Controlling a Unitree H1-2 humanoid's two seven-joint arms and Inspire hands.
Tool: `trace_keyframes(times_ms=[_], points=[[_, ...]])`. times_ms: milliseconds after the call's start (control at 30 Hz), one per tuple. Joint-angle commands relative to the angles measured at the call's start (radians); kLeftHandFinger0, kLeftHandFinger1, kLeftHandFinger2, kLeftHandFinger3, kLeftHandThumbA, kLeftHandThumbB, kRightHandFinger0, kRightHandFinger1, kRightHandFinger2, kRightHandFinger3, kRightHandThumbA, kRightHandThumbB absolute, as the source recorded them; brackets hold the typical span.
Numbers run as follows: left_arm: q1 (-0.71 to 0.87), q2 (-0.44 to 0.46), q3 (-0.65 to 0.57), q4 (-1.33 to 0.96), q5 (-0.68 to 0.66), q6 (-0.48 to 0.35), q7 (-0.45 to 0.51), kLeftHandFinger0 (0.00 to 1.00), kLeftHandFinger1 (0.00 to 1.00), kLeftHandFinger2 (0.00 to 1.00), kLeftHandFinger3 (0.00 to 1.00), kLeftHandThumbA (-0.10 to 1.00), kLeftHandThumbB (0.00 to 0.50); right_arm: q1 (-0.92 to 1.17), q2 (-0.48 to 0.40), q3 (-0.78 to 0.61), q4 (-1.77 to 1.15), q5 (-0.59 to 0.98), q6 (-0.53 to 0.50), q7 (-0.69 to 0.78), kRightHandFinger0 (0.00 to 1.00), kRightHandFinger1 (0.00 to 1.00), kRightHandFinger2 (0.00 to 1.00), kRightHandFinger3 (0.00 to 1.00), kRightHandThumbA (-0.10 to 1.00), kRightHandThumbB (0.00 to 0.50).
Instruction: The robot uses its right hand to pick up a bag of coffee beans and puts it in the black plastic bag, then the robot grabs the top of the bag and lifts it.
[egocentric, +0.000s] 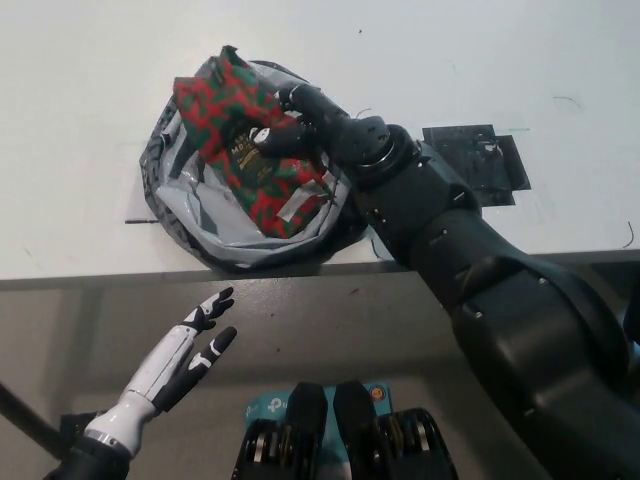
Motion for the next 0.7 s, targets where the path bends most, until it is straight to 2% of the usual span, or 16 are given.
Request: trace_keyframes(times_ms=[0, 33, 100, 133, 267, 467, 533, 567, 600, 667], points=[[-0.026, 0.024, 0.008, -0.014, 0.001, 0.0, -0.018, 1.0, 1.0, 1.0, 1.0, 1.0, 0.147, -0.104, -0.021, 0.049, -0.032, -0.039, -0.009, 0.019, 0.95, 1.0, 1.0, 1.0, 0.44, 0.305], [-0.027, 0.024, 0.009, -0.015, 0.002, 0.001, -0.017, 1.0, 1.0, 1.0, 1.0, 1.0, 0.149, -0.114, -0.027, 0.077, -0.028, -0.057, 0.009, 0.078, 1.0, 1.0, 1.0, 1.0, 0.54, 0.383], [-0.028, 0.025, 0.008, -0.014, 0.003, 0.0, -0.017, 1.0, 1.0, 1.0, 1.0, 1.0, 0.146, -0.121, -0.033, 0.112, -0.024, -0.071, 0.02, 0.13, 1.0, 1.0, 1.0, 1.0, 0.58, 0.427], [-0.033, 0.024, 0.007, -0.01, 0.002, 0.0, -0.018, 1.0, 1.0, 1.0, 1.0, 1.0, 0.131, -0.13, -0.038, 0.159, -0.021, -0.106, 0.026, 0.163, 1.0, 1.0, 1.0, 1.0, 0.73, 0.493], [-0.045, 0.024, 0.005, -0.002, 0.004, -0.008, -0.018, 1.0, 1.0, 1.0, 1.0, 1.0, 0.13, -0.141, -0.049, 0.208, -0.02, -0.115, 0.038, 0.22, 1.0, 1.0, 1.0, 1.0, 0.73, 0.5], [-0.054, 0.027, 0.002, -0.006, 0.005, -0.007, -0.025, 1.0, 1.0, 1.0, 1.0, 1.0, 0.134, -0.141, -0.064, 0.225, -0.018, -0.106, 0.037, 0.267, 1.0, 1.0, 1.0, 1.0, 0.81, 0.5], [-0.059, 0.028, 0.003, -0.004, 0.006, -0.008, -0.028, 1.0, 1.0, 1.0, 1.0, 1.0, 0.146, -0.133, -0.07, 0.22, -0.03, -0.105, 0.021, 0.212, 1.0, 1.0, 1.0, 1.0, 0.91, 0.5], [-0.062, 0.027, 0.005, 0.0, 0.003, -0.01, -0.03, 1.0, 1.0, 1.0, 1.0, 1.0, 0.144, -0.131, -0.073, 0.22, -0.037, -0.109, 0.012, 0.182, 1.0, 1.0, 1.0, 1.0, 0.95, 0.484], [-0.064, 0.028, 0.007, 0.001, 0.0, -0.009, -0.033, 1.0, 1.0, 1.0, 1.0, 1.0, 0.148, -0.131, -0.075, 0.222, -0.044, -0.118, 0.002, 0.138, 1.0, 1.0, 1.0, 1.0, 0.98, 0.495], [-0.064, 0.03, 0.008, -0.006, -0.001, 0.004, -0.039, 1.0, 1.0, 1.0, 1.0, 1.0, 0.146, -0.133, -0.079, 0.234, -0.062, -0.144, -0.006, 0.048, 1.0, 1.0, 1.0, 1.0, 1.0, 0.479]])
